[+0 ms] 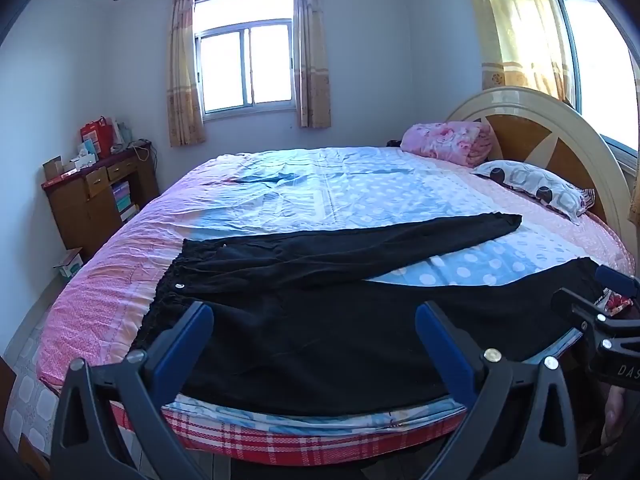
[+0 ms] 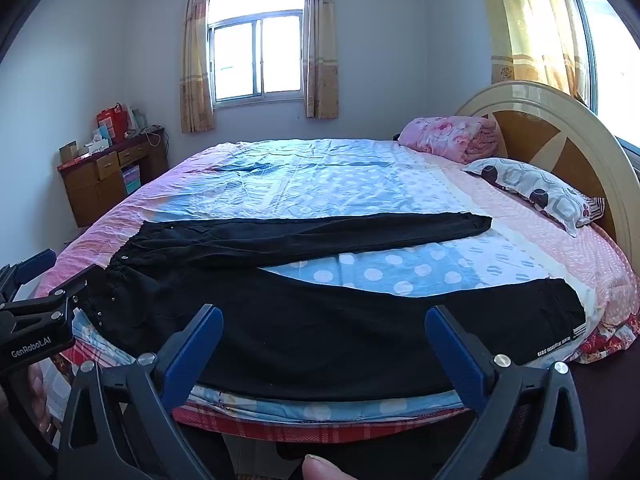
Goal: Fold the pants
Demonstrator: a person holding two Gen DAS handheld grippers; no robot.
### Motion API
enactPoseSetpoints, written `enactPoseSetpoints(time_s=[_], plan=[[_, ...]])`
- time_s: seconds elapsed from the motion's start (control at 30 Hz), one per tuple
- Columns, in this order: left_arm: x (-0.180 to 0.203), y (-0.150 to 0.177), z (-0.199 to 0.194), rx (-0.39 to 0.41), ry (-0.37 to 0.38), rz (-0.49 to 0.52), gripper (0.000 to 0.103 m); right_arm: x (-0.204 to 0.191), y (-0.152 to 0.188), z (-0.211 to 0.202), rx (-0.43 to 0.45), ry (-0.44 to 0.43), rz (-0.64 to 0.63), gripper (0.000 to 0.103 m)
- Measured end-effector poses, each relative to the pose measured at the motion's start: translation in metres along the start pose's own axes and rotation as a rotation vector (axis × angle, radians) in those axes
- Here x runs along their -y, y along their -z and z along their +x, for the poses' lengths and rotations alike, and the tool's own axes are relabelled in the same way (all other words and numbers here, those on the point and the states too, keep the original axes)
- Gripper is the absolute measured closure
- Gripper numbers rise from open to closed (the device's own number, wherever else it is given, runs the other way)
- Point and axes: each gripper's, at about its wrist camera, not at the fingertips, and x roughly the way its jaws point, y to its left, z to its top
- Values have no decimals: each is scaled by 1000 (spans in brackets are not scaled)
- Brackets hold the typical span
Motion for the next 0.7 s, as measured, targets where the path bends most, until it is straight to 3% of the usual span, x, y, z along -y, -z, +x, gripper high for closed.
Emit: enactPoseSetpoints(time_s=[0.7], plan=[[0,1,1,-1,-2,0,0,-6,3,1,0,-3,-9,1]])
